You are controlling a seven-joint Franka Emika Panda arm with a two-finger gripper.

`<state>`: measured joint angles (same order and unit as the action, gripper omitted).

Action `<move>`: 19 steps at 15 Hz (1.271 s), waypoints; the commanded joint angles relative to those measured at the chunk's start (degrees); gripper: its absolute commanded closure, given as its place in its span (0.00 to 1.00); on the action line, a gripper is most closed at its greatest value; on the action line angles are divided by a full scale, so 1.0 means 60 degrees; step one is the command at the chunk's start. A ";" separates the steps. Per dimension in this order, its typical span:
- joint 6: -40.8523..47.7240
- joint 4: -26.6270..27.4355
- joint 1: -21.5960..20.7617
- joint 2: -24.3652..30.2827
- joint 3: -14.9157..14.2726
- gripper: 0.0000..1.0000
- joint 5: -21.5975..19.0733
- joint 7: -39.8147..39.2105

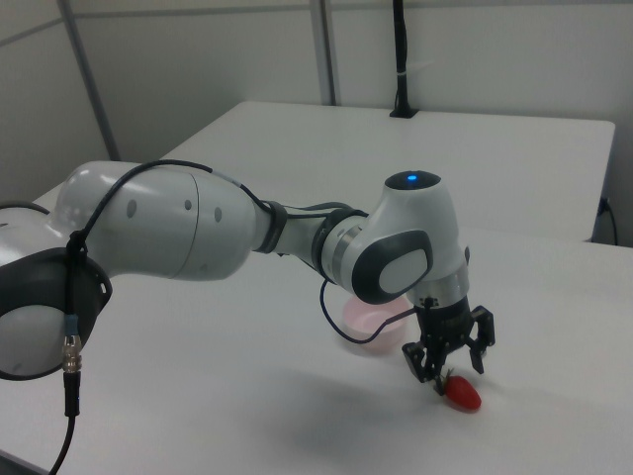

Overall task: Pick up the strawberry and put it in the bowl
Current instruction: 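Close the gripper on the strawberry and lift it, then carry the held strawberry over the pink bowl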

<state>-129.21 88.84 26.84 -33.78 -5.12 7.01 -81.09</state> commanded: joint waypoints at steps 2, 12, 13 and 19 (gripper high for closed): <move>-0.0100 0.0104 0.0126 0.0034 0.0019 0.57 0.0120 -0.0357; 0.1216 -0.0173 -0.0049 0.0897 0.0165 0.60 0.0179 0.0620; 0.1421 -0.0188 -0.0180 0.1043 0.0209 0.59 0.0149 0.0885; 0.1819 -0.0305 -0.1351 0.1528 0.0209 0.57 -0.0744 0.2597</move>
<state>-119.56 86.07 22.92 -25.96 -3.37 3.84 -71.97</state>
